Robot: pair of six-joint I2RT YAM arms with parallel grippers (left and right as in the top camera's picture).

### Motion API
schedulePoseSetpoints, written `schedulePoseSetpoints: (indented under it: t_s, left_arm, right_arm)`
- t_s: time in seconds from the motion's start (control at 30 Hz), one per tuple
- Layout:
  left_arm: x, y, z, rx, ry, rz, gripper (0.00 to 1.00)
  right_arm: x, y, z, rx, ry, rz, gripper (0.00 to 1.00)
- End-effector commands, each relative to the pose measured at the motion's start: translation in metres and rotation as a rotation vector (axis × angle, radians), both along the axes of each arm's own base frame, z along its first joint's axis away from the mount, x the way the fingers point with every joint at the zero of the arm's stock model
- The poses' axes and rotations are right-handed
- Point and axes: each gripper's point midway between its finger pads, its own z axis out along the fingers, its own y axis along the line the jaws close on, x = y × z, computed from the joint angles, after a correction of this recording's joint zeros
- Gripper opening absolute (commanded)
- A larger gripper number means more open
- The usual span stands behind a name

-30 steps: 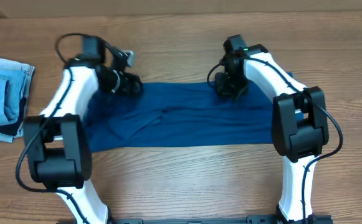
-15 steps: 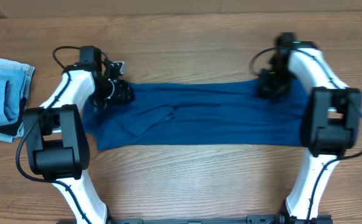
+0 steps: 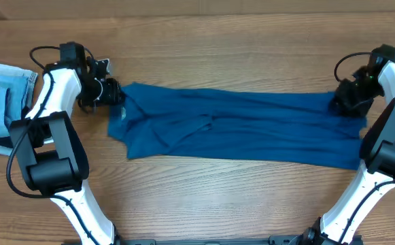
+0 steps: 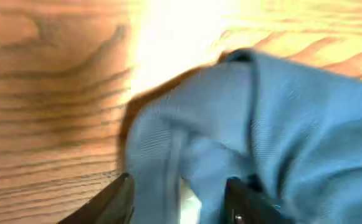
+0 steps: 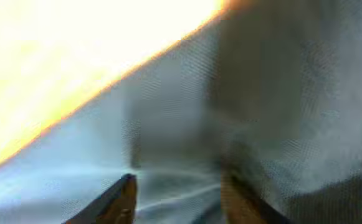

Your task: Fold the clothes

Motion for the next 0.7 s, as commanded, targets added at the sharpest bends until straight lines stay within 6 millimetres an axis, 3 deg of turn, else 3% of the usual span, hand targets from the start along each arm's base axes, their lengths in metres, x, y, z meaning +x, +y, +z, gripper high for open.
schedulePoseSetpoints:
  t_s: [0.0,0.07,0.13,0.33,0.43,0.47,0.53,0.57,0.67]
  left_arm:
    - [0.029,-0.03,0.049,-0.165,-0.118,-0.078,0.52]
    - [0.032,-0.047,0.062,-0.174,-0.132,-0.127,0.53]
    - [0.029,-0.073,0.061,-0.148,-0.13,-0.218,0.52]
    - [0.013,-0.136,0.027,0.043,-0.081,-0.421,0.56]
    - [0.01,-0.146,-0.002,0.094,-0.036,-0.452,0.59]
    - [0.009,-0.147,-0.016,0.094,-0.012,-0.457,0.51]
    - [0.004,-0.146,-0.038,0.09,0.04,-0.452,0.23]
    - [0.002,-0.145,-0.047,0.089,0.06,-0.451,0.15]
    - [0.007,-0.136,-0.07,0.131,0.075,-0.427,0.06]
  right_arm:
    - [0.038,0.029,0.048,0.114,-0.202,0.088,0.54]
    - [0.043,0.048,0.062,0.158,-0.237,0.115,0.55]
    - [0.04,0.067,0.064,0.179,-0.215,0.147,0.56]
    - [0.036,0.131,0.064,0.21,-0.165,0.279,0.56]
    - [0.038,0.156,0.066,0.24,-0.173,0.327,0.55]
    - [0.037,0.164,0.067,0.252,-0.175,0.341,0.55]
    - [0.037,0.171,0.068,0.256,-0.176,0.357,0.55]
    - [0.037,0.173,0.07,0.255,-0.179,0.361,0.55]
    - [0.041,0.173,0.083,0.241,-0.227,0.376,0.55]
